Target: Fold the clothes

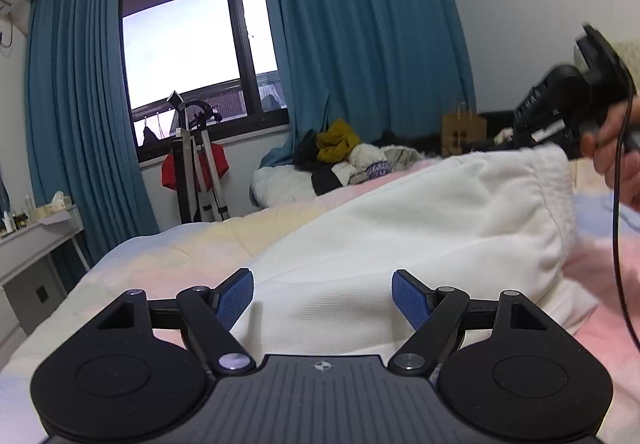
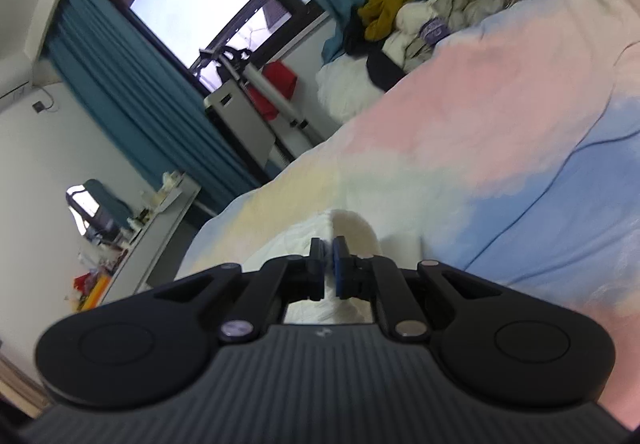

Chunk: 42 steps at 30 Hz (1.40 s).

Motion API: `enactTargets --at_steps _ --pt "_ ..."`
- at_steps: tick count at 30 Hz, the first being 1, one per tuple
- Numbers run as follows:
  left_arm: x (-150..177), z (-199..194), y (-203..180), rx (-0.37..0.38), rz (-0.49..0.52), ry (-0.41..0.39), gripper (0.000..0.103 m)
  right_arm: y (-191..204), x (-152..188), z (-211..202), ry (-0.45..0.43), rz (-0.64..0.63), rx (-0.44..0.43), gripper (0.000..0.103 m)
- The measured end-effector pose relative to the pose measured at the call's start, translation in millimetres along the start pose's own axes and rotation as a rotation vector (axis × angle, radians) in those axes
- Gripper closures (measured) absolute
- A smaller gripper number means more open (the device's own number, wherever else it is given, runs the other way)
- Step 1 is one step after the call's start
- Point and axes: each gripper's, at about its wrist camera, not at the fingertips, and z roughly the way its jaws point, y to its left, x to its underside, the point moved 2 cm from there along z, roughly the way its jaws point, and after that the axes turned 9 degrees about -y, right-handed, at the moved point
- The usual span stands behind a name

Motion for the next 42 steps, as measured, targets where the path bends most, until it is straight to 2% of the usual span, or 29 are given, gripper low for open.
enactTargets --at_steps 2,6,10,12,14,15,16,17,18,19,23,26,28,34,39,42 --pt "3 1 3 0.008 -0.038 0.019 0.025 -12 4 6 0.041 -0.006 0.051 0.095" --pt "6 4 17 0.039 -0.158 0.055 0.025 -40 29 34 0.186 -0.024 0.142 0.094" --pt "11 5 37 0.08 -0.324 0.091 0.02 -46 33 34 0.189 0.017 0.153 0.09" --pt "14 4 49 0.095 -0.395 0.105 0.02 -39 33 26 0.163 0.009 0.164 0.089" --pt "18 3 62 0.109 -0.459 0.116 0.018 -33 32 15 0.128 0.004 0.202 0.083" --pt "19 2 70 0.112 -0.498 0.118 0.015 -31 31 10 0.115 0.012 0.21 0.07" --pt "20 1 78 0.113 -0.543 0.118 0.013 -30 31 5 0.105 0.031 0.207 0.053" --pt "20 1 86 0.114 -0.587 0.119 0.01 -29 31 0 0.095 0.051 0.203 0.042" --pt "22 0 93 0.113 -0.627 0.12 0.009 -28 31 -6 0.085 0.07 0.199 0.024" --pt "23 -1 100 0.109 -0.662 0.12 0.009 -27 32 -11 0.076 0.087 0.195 0.02" --pt "32 0 123 0.125 -0.783 0.15 0.008 -14 41 -27 0.091 0.101 0.183 0.021" --pt "33 0 128 0.128 -0.771 0.165 0.007 -14 58 -32 0.127 0.109 0.247 0.019" --pt "32 0 130 0.122 -0.765 0.173 0.007 -15 66 -32 0.124 0.117 0.285 0.011" --pt "31 -5 144 0.089 -0.827 0.162 0.003 -4 73 -31 0.105 0.07 0.269 0.01" --pt "41 -1 157 0.034 -0.875 0.208 0.001 0 87 -48 0.037 0.086 0.291 0.012" --pt "45 7 158 0.044 -0.897 0.235 0.001 0 96 -41 0.055 0.037 0.321 0.012"
